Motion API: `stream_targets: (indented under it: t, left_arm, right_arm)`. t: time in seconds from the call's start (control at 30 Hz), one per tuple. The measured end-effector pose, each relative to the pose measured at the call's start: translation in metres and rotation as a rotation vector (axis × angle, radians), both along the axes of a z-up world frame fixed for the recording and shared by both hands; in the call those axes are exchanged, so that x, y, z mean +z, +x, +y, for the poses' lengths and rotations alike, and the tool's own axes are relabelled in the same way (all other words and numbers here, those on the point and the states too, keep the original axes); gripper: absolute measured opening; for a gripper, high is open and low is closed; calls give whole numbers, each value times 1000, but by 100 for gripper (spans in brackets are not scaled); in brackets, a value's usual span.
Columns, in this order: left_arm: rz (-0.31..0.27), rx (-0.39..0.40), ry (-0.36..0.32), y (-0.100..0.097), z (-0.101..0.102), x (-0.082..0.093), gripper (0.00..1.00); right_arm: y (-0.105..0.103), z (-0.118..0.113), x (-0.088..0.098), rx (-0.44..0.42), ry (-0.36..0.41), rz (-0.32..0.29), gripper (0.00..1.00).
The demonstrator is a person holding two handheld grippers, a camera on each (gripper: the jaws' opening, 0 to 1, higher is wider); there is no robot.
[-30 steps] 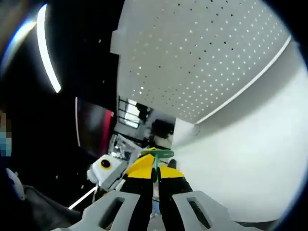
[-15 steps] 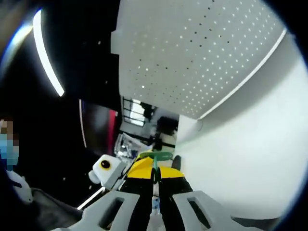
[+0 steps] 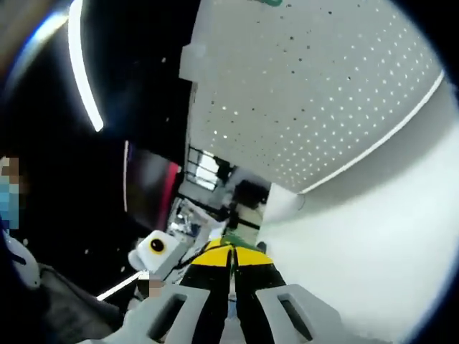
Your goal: Insert the hook assembly into the mounting plate slot until the hook locks in place.
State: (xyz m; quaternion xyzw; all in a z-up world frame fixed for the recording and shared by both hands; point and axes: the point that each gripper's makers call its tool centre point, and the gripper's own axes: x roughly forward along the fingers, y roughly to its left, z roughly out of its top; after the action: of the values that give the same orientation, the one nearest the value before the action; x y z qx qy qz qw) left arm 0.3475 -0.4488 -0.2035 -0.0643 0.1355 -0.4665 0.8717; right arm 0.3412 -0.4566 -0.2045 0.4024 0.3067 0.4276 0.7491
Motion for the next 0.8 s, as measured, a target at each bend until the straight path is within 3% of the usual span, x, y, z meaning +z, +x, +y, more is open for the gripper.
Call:
stream_targets:
  t: [0.13,0.43,0.47,0.5,0.6,0.7,0.8]
  left_arm:
    - [36,18,0,2,0,-3,1]
    - [85,98,5,13,14,-2,1]
    - [92,109,7,14,16,-2,1]
    - [104,126,12,15,18,-3,1]
    - [135,174,15,17,23,-5,1]
    - [174,216,-5,18,27,-5,1]
    - [188,240,-6,18,27,-3,1]
  right_arm:
    - [4,-3,6,-12,-27,-57,0]
    - [10,-16,19,-14,-267,-322,0]
    - [11,-18,19,-10,-349,-394,0]
    - [11,-19,19,-10,-369,-410,0]
    - [8,-17,21,13,-506,-563,0]
    - [5,-12,27,16,-561,-657,4]
    - [2,-5,27,18,-581,-661,14]
